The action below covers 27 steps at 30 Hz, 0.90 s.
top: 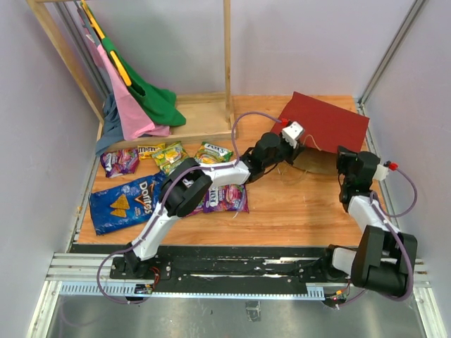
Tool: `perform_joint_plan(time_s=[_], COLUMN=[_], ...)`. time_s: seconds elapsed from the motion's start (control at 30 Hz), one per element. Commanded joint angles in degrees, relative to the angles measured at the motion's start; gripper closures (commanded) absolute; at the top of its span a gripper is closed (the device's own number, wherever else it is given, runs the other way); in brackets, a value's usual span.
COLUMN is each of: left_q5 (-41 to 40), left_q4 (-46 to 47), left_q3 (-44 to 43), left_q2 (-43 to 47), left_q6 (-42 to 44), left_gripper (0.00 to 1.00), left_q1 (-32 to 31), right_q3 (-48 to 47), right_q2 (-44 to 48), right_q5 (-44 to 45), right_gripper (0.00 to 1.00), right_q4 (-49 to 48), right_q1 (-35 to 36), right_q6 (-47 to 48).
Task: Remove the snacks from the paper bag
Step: Adjust the paper bag at the center of the board.
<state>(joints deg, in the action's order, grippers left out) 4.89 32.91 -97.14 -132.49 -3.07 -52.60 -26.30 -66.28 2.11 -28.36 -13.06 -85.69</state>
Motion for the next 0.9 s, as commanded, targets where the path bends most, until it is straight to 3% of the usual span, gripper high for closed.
perform_joint_plan(time_s=[0.0,0.27,0.37,0.67,0.73,0.87], left_q5=[-5.28,-8.62,-8.48,-6.76,-6.75,-5.62], left_q4=[7.07,10.83,10.01,5.86,4.74,5.23], left_q3=[4.08,8.43,7.86,1.83,0.84,1.36], left_q2=[4.42,7.63,7.94,5.87,5.27,4.97], left_q6=[-1.38,-2.43,-2.45,-2.25,-2.16,-2.94], left_gripper=[0.99,0.99,1.0,0.99,0.99,0.99], left_q1=[0.66,0.9,0.84,0.48,0.48,0.48], right_q3=[-7.24,-21.77,-25.14,-37.2,-38.79,-39.63], right_q2=[-5.36,-27.23,-30.43,-33.49,-33.6,-30.66], right_q5=[-10.77,-38.6,-41.39,-44.28,-45.1,-47.47], right_gripper=[0.99,0.99,0.99,0.99,0.86,0.38], right_q4=[-0.81,-10.06,-10.21,3.9,5.09,9.07], right_q1=[-1.79,-3.49,-3.49,-3.51,-3.46,-2.62], right_q6=[7.16,9.82,10.82,20.61,22.55,28.21])
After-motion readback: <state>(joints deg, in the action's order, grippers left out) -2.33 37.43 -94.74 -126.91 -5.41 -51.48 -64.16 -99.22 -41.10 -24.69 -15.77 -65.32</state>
